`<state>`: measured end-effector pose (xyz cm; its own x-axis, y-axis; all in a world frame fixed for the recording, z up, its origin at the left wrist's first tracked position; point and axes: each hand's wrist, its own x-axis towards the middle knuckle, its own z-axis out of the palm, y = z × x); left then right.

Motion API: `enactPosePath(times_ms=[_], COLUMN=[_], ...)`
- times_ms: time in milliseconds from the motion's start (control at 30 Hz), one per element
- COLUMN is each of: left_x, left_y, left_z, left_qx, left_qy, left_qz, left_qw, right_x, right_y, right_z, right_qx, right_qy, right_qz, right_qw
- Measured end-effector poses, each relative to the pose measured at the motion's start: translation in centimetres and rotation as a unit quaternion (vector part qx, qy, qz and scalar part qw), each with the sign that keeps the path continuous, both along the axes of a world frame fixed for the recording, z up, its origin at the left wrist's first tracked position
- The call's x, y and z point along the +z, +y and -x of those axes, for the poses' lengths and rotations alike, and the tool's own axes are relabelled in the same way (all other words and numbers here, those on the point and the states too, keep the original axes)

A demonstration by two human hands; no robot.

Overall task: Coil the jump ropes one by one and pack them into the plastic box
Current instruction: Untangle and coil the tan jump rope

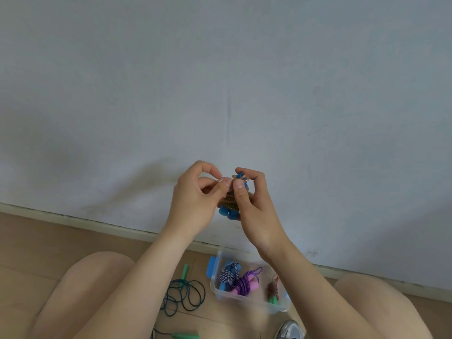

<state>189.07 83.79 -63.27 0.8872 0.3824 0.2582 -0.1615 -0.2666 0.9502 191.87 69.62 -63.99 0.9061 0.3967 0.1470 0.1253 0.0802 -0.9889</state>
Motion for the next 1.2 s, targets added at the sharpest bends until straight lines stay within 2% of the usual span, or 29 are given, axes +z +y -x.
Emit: enactPosePath(times_ms=[133, 333, 467, 600, 667, 767, 933, 1033, 1200], left_x=[0.1, -0.2, 0.2, -0.3, -0.4, -0.1, 0.2, 0.3, 0.2], left_y=[0.2, 0.3, 0.8, 0.8, 0.6, 0.5, 1.6, 1.8, 1.7], left_z=[0.0, -0.1, -0.1, -0.3, -0.4, -0.6, -0.9, -0.9, -0.9], left_qx=[-0.015, -0.038, -0.051, 0.004, 0.017, 0.047, 0.050, 0.051, 0.054], left_qy=[-0.013, 0.003, 0.016, 0.034, 0.050, 0.051, 0.081, 0.089, 0.062], left_qz=[0.011, -0.065, -0.043, 0.027, 0.105, 0.246, 0.404, 0.413, 0.415], left_qw=[1.000, 0.997, 0.998, 0.999, 0.993, 0.967, 0.910, 0.905, 0.906], right_x=[0.2, 0.0, -0.3, -0.2, 0.0, 0.0, -0.3, -0.2, 0.8], right_y=[-0.1, -0.4, -0.3, -0.1, 0.1, 0.4, 0.5, 0.6, 0.0], right_z=[-0.1, -0.6, -0.6, -0.6, -0.5, -0.6, -0.4, 0.4, -0.2], right_qx=[-0.009, -0.003, 0.019, -0.001, -0.013, -0.024, 0.009, 0.084, 0.145], right_qy=[-0.004, 0.006, -0.021, -0.045, -0.041, -0.035, -0.087, -0.065, -0.020], right_qz=[-0.003, 0.010, 0.011, -0.001, -0.010, -0.015, 0.020, 0.033, 0.051], right_qw=[1.000, 1.000, 1.000, 0.999, 0.999, 0.999, 0.996, 0.994, 0.988])
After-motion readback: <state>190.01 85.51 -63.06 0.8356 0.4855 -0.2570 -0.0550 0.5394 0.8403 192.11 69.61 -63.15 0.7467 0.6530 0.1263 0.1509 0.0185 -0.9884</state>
